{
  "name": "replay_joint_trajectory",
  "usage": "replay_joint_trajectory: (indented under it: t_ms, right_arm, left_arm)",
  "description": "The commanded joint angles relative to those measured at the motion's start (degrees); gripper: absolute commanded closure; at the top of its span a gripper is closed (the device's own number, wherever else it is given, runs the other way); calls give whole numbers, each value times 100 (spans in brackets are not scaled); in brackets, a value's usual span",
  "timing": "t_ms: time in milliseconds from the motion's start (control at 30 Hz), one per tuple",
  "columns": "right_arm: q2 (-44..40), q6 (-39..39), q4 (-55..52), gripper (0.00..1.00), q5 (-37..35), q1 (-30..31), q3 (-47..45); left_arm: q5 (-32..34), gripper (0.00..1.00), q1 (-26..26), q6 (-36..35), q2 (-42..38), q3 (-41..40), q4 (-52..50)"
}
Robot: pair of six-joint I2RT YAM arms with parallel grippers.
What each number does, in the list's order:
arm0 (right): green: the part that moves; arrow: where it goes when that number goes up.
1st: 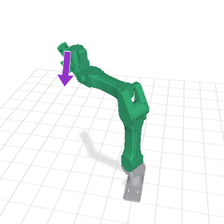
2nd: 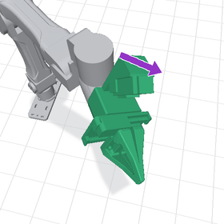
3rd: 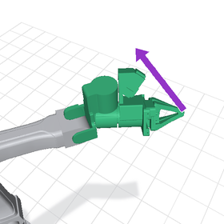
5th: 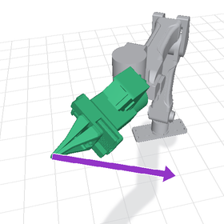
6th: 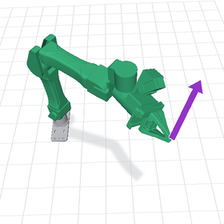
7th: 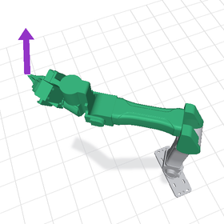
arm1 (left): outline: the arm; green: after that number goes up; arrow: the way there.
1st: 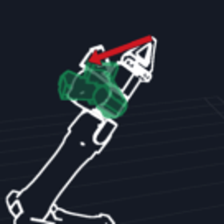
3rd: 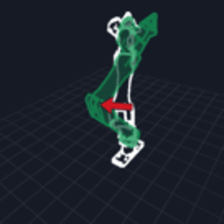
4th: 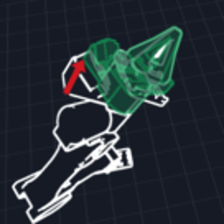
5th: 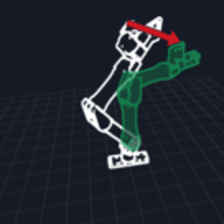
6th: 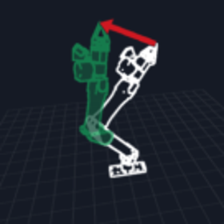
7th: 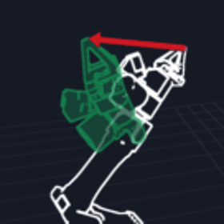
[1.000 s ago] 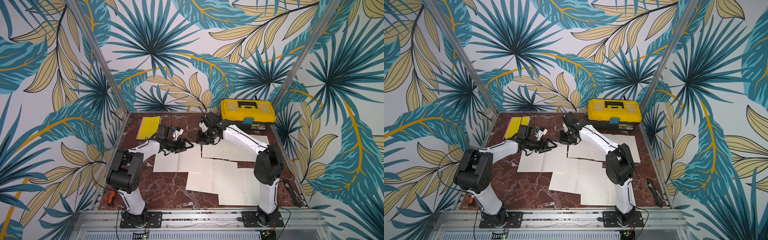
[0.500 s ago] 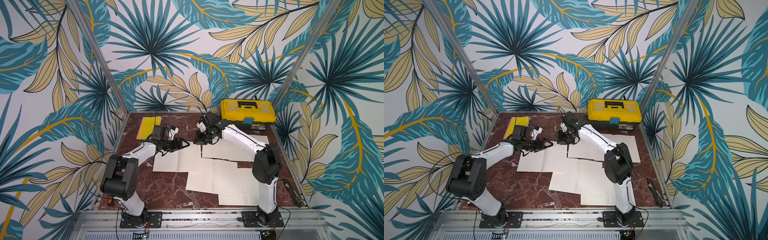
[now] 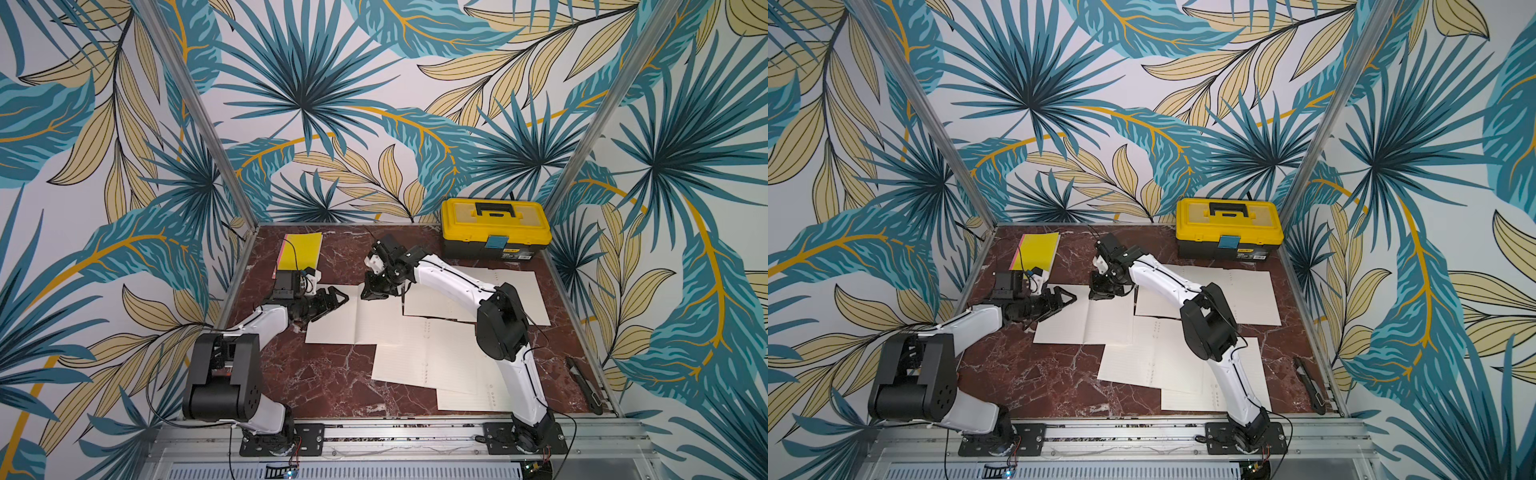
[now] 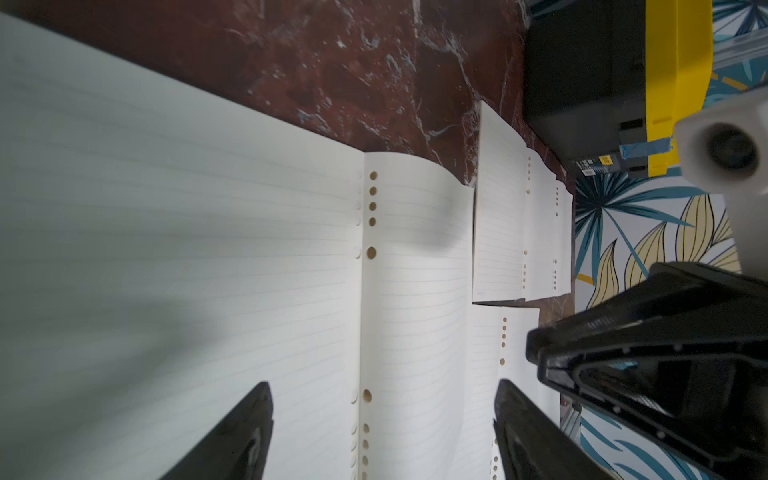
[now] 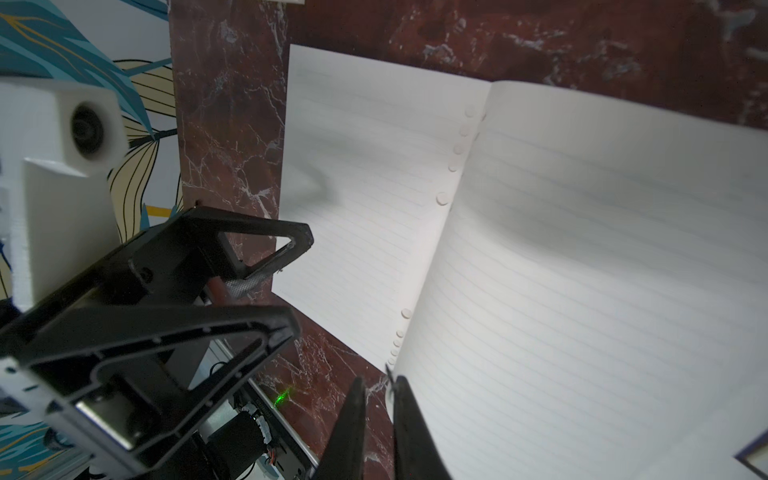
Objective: Close the notebook
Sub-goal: Close the notebook at the center of the board.
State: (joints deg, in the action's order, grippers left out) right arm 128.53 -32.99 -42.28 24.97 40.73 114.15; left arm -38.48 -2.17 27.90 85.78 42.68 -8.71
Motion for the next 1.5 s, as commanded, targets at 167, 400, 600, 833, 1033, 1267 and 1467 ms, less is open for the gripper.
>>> replay_joint_trajectory:
  t_ms: [167, 400, 600, 833, 1033, 1267, 1467]
  right_arm:
    - [530, -28, -181, 84, 152, 237, 324]
    - [720, 12, -259, 85, 38, 304, 353]
    - [976, 74, -353, 85, 42, 309, 489]
    - [1167, 92, -371, 85, 38, 304, 582]
    - [1290, 109, -514, 85, -26, 304, 663]
    - [1141, 119, -479, 86, -271, 286, 378]
    - [1057, 62, -347, 87, -379, 243, -19]
  left_arm:
    - [288, 16, -733, -89, -446, -135, -77]
    - [589, 16, -973, -161, -440, -137, -268]
    - [724, 16, -994, -180, -358, -137, -335]
    - [765, 16, -990, -198, -259, -112, -380]
    - [770, 16, -995, -206, -267, -102, -412]
    - [585, 16, -995, -197, -210, -101, -331]
    - [286, 16, -995, -147, -128, -104, -177]
